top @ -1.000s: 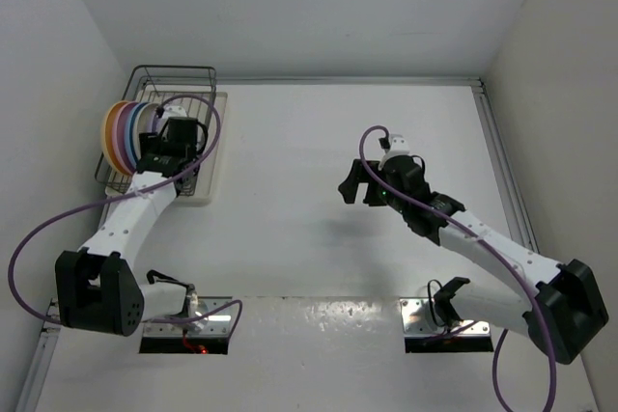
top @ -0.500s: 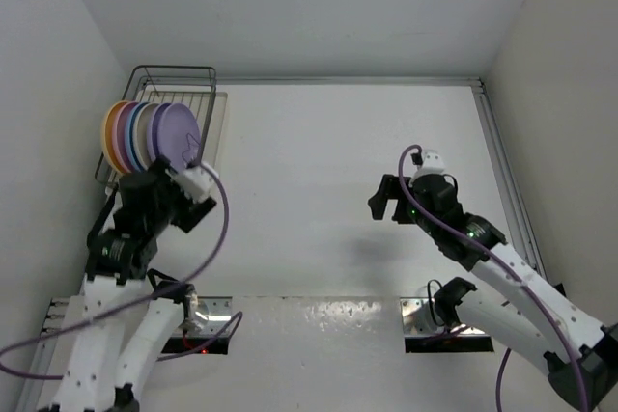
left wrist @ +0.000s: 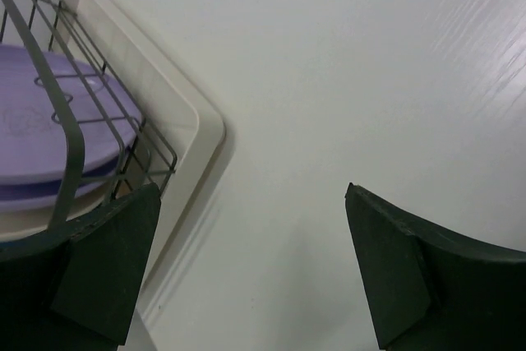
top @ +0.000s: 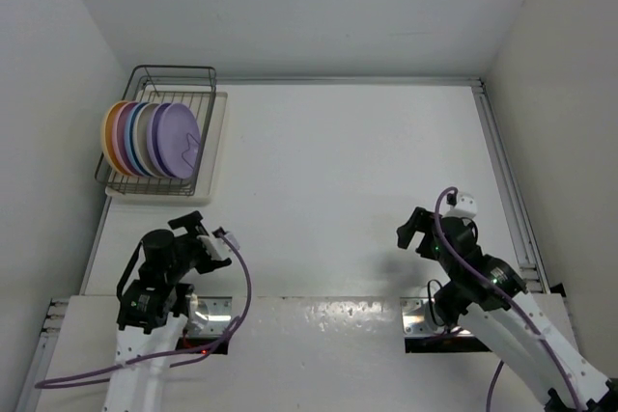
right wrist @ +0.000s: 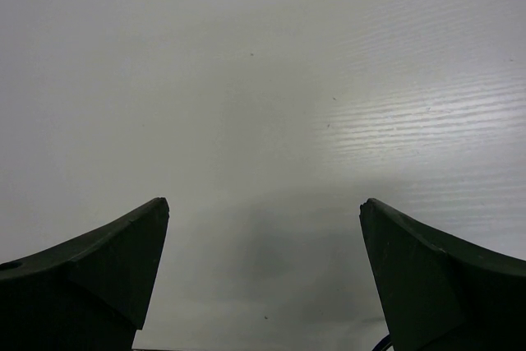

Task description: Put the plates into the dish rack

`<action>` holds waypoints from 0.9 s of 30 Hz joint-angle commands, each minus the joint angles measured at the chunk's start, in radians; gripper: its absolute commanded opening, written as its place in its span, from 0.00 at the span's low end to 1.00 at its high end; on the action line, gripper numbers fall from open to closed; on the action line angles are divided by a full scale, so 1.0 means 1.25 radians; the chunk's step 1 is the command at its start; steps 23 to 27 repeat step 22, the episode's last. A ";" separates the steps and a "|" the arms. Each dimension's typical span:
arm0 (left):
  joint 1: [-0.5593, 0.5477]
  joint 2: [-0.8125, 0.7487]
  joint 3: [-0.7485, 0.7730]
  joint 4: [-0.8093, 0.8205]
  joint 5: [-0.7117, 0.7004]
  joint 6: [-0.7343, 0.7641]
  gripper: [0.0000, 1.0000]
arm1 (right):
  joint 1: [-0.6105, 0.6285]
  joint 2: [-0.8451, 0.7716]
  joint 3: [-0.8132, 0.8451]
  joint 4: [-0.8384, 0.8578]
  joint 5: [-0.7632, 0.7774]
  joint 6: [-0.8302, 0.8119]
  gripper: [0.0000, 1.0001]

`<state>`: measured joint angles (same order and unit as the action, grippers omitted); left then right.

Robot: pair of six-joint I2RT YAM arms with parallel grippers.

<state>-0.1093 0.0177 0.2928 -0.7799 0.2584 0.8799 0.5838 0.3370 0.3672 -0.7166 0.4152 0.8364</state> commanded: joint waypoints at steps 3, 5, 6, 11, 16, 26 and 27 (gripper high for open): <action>0.005 0.063 0.010 0.064 0.088 -0.042 1.00 | -0.003 -0.032 -0.016 -0.010 0.049 0.023 1.00; 0.005 0.107 0.010 0.072 0.078 -0.042 1.00 | -0.002 -0.025 -0.013 -0.006 0.045 0.016 1.00; 0.005 0.153 0.018 0.072 0.078 -0.042 1.00 | -0.002 -0.022 -0.013 -0.010 0.048 0.018 1.00; 0.005 0.231 0.026 0.080 0.071 -0.042 1.00 | -0.002 0.017 -0.004 -0.011 0.049 0.025 1.00; 0.005 0.231 0.026 0.080 0.071 -0.042 1.00 | -0.003 0.041 0.006 -0.023 0.054 0.029 1.00; 0.005 0.224 0.026 0.080 0.071 -0.042 1.00 | -0.004 0.034 0.007 -0.019 0.067 0.040 1.00; 0.005 0.224 0.026 0.080 0.071 -0.042 1.00 | -0.004 0.034 0.007 -0.019 0.067 0.040 1.00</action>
